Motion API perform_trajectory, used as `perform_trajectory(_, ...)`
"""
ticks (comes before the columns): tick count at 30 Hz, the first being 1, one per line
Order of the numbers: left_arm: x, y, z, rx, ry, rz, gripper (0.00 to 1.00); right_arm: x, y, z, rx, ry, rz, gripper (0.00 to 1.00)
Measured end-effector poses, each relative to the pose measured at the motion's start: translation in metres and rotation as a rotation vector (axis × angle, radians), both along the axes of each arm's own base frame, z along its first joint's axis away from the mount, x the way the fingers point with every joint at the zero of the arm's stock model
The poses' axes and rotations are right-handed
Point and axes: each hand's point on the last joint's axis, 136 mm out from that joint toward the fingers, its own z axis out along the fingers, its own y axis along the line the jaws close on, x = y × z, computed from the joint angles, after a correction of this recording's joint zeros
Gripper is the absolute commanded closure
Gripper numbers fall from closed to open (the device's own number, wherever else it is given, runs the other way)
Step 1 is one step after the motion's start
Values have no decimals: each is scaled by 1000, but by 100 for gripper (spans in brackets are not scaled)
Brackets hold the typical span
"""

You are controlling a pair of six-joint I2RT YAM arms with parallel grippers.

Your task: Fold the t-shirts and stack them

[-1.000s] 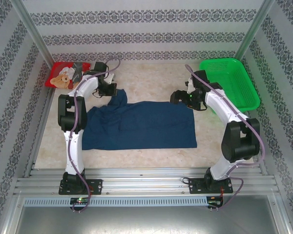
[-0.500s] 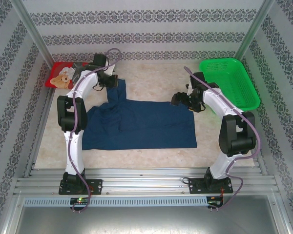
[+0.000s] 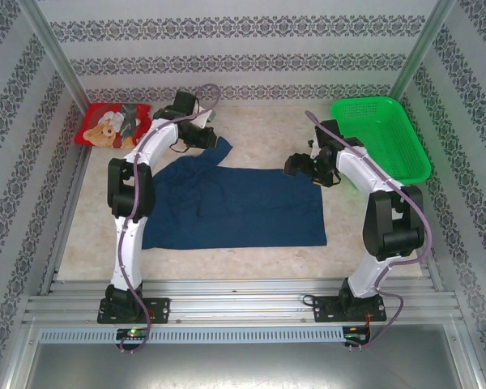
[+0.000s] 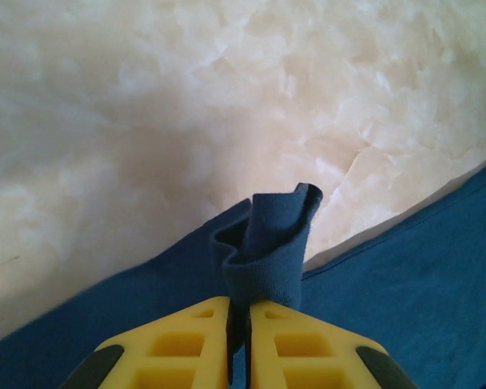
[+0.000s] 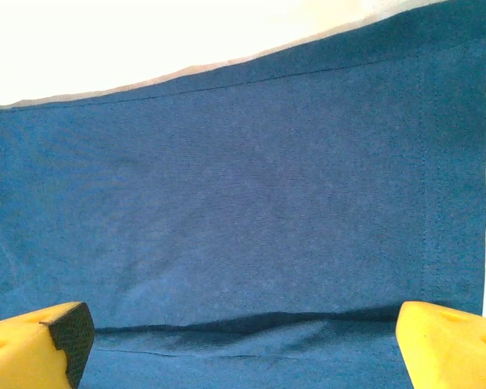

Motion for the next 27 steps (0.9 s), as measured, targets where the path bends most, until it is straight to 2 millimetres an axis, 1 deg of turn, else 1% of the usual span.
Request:
perform_trajectory(4, -9, -9, -10, -15, 27, -17, 87, 1, -3, 0, 0, 1, -8, 4)
perform_trajectory(5, -17, -14, -18, -14, 43, -27, 87, 1, -4, 0, 0, 1, -9, 4)
perform_trajectory(7, -39, -22, -37, -11, 103, -40, 87, 1, -4, 0, 0, 1, -10, 4)
perform_trajectory(9, -67, -30, -59, -9, 170, -56, 86, 1, -4, 0, 0, 1, -10, 4)
perform_trajectory(10, -80, -32, -67, -7, 196, -61, 80, 1, -4, 0, 0, 1, -10, 4)
perform_trajectory(11, -94, -35, -75, -7, 223, -70, 69, 1, -4, 0, 0, 1, -10, 4)
perform_trajectory(12, -107, -37, -81, -11, 247, -74, 64, 1, -4, 0, 0, 1, -10, 4)
perform_trajectory(13, -119, -40, -84, -20, 269, -74, 62, 1, -4, 0, 0, 1, -10, 4)
perform_trajectory(14, -126, -42, -83, -35, 273, -76, 57, 1, -4, 0, 0, 1, -10, 4)
perform_trajectory(15, -130, -43, -80, -45, 265, -71, 50, 1, -4, 0, 0, 1, -10, 4)
perform_trajectory(16, -133, -43, -74, -58, 256, -63, 46, 1, -4, 0, 0, 1, -10, 4)
perform_trajectory(17, -135, -42, -68, -68, 248, -51, 45, 0, -4, 0, 0, 2, -10, 4)
perform_trajectory(19, -131, -43, -48, -89, 210, -33, 42, 0, -4, 0, 0, 2, -10, 4)
perform_trajectory(23, -111, -46, 5, -124, 82, -15, 33, 0, -4, 1, -1, 4, -10, 4)
perform_trajectory(25, -93, -47, 39, -143, -4, -18, 30, 0, -4, 2, -1, 3, -10, 3)
perform_trajectory(27, -76, -46, 65, -145, -75, -29, 30, 1, -4, 2, -1, 3, -10, 3)
